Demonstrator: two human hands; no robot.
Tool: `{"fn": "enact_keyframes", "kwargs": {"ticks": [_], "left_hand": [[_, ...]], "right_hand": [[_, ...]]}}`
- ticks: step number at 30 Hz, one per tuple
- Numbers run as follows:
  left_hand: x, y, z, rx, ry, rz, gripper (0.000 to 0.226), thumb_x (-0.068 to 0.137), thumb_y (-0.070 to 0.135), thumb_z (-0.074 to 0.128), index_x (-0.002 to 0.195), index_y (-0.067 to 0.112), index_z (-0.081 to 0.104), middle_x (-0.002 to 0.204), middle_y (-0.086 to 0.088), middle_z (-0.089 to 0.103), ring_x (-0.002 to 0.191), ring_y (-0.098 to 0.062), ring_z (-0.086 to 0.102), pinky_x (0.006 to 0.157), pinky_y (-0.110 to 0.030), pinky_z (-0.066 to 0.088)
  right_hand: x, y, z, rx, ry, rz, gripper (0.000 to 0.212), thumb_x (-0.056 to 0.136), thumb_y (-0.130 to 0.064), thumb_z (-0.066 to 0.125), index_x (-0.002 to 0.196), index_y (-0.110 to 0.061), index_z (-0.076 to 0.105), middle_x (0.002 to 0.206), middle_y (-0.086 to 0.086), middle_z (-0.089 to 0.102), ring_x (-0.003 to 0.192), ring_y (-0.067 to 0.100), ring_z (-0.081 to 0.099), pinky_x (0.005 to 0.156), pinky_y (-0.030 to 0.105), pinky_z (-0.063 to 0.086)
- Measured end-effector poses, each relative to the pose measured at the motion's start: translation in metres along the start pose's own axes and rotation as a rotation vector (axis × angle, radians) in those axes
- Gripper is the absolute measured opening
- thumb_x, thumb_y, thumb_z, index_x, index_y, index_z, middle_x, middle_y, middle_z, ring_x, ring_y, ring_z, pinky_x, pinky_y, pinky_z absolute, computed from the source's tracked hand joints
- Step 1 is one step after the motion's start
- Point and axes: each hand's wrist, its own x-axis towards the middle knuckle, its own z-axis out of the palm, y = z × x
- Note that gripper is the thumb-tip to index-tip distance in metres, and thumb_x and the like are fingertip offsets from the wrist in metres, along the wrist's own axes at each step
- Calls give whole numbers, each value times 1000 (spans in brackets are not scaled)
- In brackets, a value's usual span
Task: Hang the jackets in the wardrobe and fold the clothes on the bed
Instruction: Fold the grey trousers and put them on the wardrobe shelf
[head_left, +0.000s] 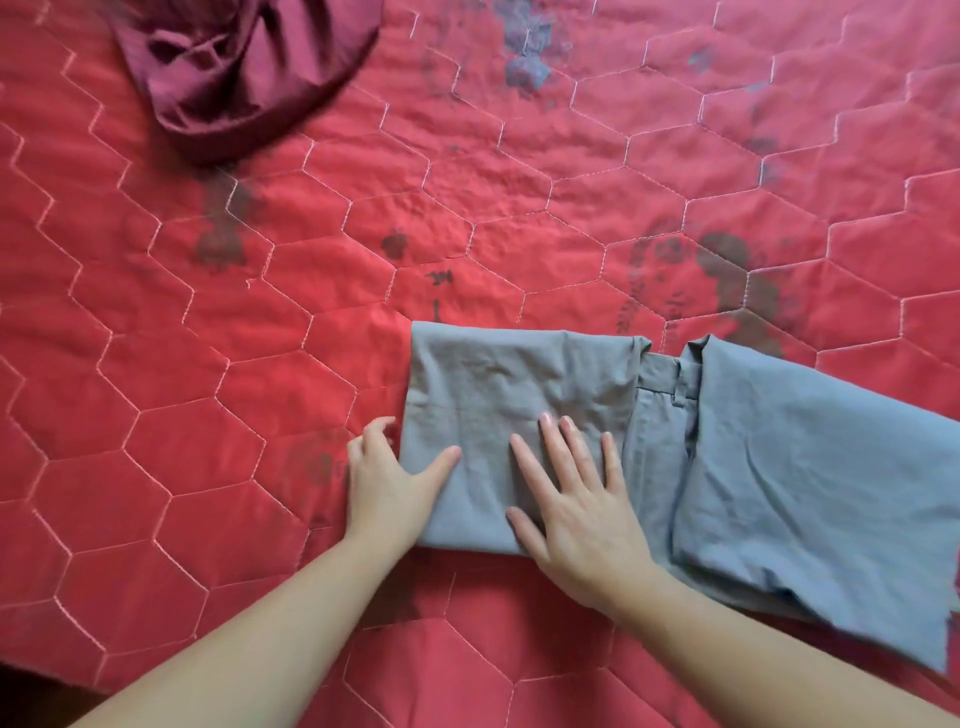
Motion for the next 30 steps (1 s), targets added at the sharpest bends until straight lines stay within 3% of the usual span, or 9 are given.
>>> {"fn": "enact_keyframes", "kwargs": {"ticks": [3, 5, 9, 11, 15, 18, 22, 25, 30], "left_hand": [[11, -2, -15, 25, -221, 9, 38, 74, 35, 81, 103, 20, 63, 98, 9, 68, 83, -7, 64, 67, -18, 45], [20, 4, -30, -112, -428, -26, 25, 77, 20, 80, 98, 18, 67, 99, 4, 74, 77, -3, 70, 60, -12, 48], [25, 45, -58, -340, -704, -43, 61, 65, 6, 81, 120, 15, 57, 114, -6, 71, 95, -20, 70, 74, -29, 53], [17, 79, -61, -359, -785, 8, 63, 58, 11, 75, 118, 12, 55, 100, -9, 69, 73, -29, 61, 61, -29, 42], [-21, 155, -38, -418, -817, 102, 44, 62, 2, 59, 103, 14, 52, 60, 5, 55, 35, -7, 41, 34, -13, 30], [-58, 199, -2, -323, -733, 170, 47, 56, 13, 60, 103, 17, 52, 72, 5, 61, 53, -10, 56, 44, -24, 44], [-107, 238, 49, -92, -618, 295, 71, 55, 33, 58, 124, 27, 45, 97, 5, 66, 81, -11, 64, 68, -30, 52], [-140, 256, 88, 1, -659, 361, 90, 60, 32, 56, 144, 36, 24, 106, -3, 65, 88, -20, 67, 67, -31, 55], [-185, 270, 150, 174, -741, 444, 103, 70, 35, 58, 152, 34, -4, 117, -4, 63, 105, -25, 63, 86, -44, 54]], "right_hand": [[2, 0, -2, 9, -26, 26, 67, 88, -53, 39, 148, -24, 36, 158, 11, 27, 146, 29, 23, 116, 54, 7], [2, -1, -8, 87, -35, 28, 66, 88, -52, 38, 149, -26, 32, 159, 8, 23, 148, 26, 18, 118, 51, 4], [-2, 9, -34, 354, 65, 41, 59, 86, -35, 58, 141, -18, 47, 149, 11, 40, 135, 28, 41, 113, 45, 29], [-5, 19, -50, 480, 132, 60, 55, 84, -25, 62, 137, -16, 50, 142, 8, 46, 127, 25, 49, 103, 39, 41], [-11, 45, -81, 830, 245, 307, 38, 86, -16, 61, 124, -21, 58, 119, -5, 59, 102, 11, 59, 86, 26, 47], [-14, 71, -105, 1225, 298, 619, 10, 93, -19, 58, 95, -25, 66, 88, -7, 68, 75, 9, 65, 69, 22, 47], [-36, 116, -134, 1749, 69, 862, 42, 98, -52, 39, 96, -21, 67, 89, -3, 74, 72, 7, 70, 56, 23, 52], [-61, 149, -150, 2010, -93, 740, 70, 87, -71, 35, 112, -17, 71, 115, 13, 70, 104, 28, 67, 80, 38, 54], [-99, 204, -162, 1985, -92, 683, 49, 77, -63, 57, 85, -18, 75, 76, 12, 68, 67, 26, 67, 55, 27, 51]]}}
